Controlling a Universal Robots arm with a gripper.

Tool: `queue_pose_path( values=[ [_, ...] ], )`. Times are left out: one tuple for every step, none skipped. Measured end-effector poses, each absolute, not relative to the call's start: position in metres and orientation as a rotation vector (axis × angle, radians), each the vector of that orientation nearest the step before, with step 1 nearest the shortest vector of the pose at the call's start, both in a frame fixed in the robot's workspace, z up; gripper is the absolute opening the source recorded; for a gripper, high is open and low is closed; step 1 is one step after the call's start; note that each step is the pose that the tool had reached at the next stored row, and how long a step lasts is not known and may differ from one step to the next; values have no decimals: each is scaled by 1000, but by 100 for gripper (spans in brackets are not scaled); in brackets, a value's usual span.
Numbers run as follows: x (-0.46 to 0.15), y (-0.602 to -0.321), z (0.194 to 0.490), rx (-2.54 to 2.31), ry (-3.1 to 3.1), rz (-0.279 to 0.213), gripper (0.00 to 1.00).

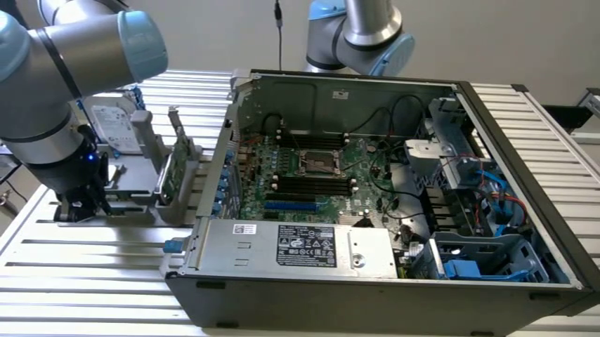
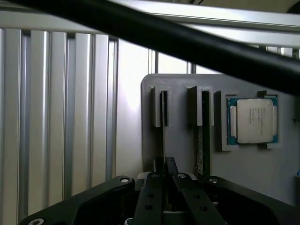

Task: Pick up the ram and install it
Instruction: 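Pick up the ram and move it above insertion slot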

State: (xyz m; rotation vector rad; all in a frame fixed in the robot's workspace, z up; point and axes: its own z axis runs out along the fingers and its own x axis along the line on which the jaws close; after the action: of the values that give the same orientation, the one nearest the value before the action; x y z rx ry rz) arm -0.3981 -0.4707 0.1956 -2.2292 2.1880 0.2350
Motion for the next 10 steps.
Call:
queue_pose_path(
  values=[
    [-398, -471, 196, -2229, 2188, 235, 14],
    [-398, -471, 196, -2230, 2189, 236, 14],
    [-398, -471, 197, -2230, 2189, 236, 14],
    [-397, -471, 197, -2230, 2189, 236, 14],
    [-397, -471, 198, -2230, 2189, 237, 14],
    [-397, -471, 199, -2230, 2189, 237, 14],
    [-397, -471, 200, -2230, 2189, 237, 14],
    [-397, -471, 201, -2230, 2189, 237, 14],
    [-397, -471, 203, -2230, 2189, 237, 14],
    [-397, -471, 204, -2230, 2189, 237, 14]
  ],
)
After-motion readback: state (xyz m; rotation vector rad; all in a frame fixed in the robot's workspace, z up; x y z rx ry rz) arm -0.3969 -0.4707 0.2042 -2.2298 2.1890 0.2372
